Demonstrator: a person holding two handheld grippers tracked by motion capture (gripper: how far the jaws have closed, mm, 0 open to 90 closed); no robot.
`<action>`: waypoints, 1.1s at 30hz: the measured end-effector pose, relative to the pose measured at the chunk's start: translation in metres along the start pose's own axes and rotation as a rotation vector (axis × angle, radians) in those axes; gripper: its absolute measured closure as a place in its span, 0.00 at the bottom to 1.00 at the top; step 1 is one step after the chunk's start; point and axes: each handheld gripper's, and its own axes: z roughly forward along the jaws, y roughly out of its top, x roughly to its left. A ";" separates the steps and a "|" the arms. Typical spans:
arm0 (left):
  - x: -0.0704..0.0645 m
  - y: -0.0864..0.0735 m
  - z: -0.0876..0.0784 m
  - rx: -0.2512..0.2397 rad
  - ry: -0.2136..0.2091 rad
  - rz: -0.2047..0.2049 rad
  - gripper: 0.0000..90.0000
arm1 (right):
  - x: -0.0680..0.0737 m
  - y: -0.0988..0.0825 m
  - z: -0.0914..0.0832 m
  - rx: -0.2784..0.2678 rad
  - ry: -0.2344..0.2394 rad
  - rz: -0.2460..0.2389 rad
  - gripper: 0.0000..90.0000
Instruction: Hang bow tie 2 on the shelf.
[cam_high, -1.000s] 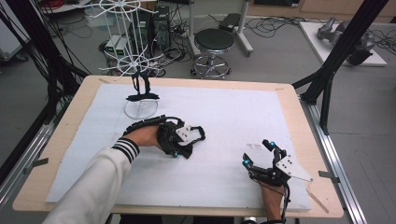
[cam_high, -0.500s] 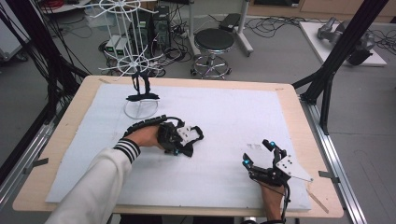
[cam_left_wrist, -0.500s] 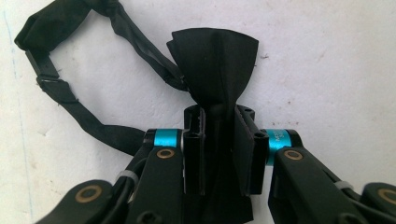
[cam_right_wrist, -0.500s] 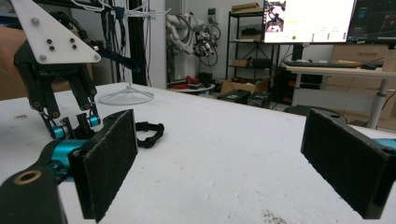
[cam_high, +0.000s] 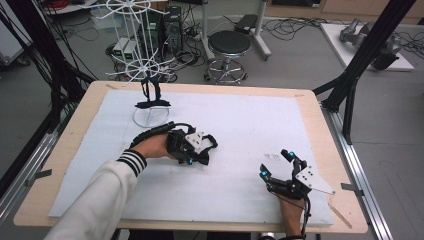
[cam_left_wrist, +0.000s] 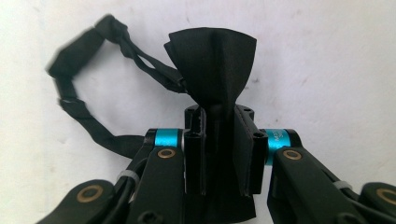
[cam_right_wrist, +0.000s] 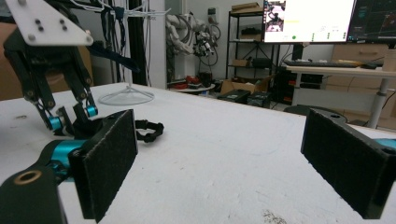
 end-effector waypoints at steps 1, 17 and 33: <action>0.000 0.000 -0.004 -0.014 0.007 -0.004 0.84 | 0.000 0.000 0.000 -0.001 0.000 0.000 0.11; -0.016 -0.014 -0.050 -0.314 0.109 -0.129 0.84 | 0.000 0.000 0.001 -0.001 -0.003 -0.004 0.11; -0.028 -0.035 -0.086 -0.498 0.266 -0.238 0.84 | -0.001 0.000 0.001 -0.001 -0.003 -0.004 0.11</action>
